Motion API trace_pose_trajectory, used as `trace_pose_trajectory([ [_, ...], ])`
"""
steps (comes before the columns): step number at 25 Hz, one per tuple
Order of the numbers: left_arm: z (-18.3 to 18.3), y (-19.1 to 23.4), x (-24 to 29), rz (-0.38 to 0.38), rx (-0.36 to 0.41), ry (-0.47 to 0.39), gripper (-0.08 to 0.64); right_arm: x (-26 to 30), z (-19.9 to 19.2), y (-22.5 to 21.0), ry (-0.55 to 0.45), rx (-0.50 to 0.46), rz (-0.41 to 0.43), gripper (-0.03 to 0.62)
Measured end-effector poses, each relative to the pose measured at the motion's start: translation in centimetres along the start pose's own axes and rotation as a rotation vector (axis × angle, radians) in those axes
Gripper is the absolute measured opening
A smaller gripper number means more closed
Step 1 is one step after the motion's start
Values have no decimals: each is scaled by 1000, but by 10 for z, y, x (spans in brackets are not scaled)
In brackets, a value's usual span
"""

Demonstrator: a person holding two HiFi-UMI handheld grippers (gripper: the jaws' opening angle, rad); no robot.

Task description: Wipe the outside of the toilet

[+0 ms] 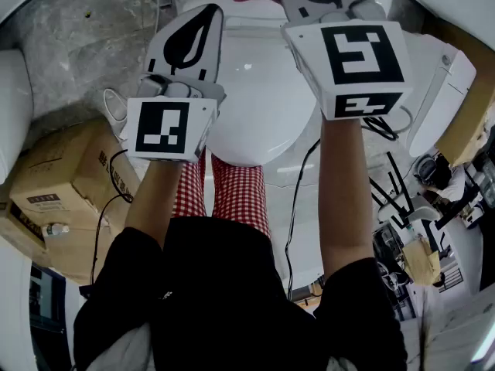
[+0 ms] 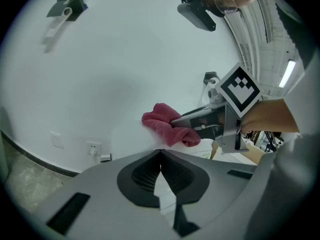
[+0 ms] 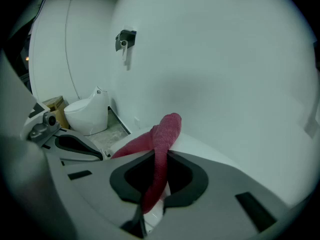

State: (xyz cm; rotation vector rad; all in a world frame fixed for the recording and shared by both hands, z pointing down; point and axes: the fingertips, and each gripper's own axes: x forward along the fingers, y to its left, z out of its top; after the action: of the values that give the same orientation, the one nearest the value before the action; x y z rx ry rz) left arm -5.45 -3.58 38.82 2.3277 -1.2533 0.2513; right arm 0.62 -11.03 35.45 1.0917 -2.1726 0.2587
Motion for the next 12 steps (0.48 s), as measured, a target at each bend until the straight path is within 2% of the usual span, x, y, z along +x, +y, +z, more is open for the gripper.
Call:
trace_pose_trajectory([
  [12, -10, -16, 3, -18, 0, 24, 9, -17, -17, -33, -3, 14, -67, 54],
])
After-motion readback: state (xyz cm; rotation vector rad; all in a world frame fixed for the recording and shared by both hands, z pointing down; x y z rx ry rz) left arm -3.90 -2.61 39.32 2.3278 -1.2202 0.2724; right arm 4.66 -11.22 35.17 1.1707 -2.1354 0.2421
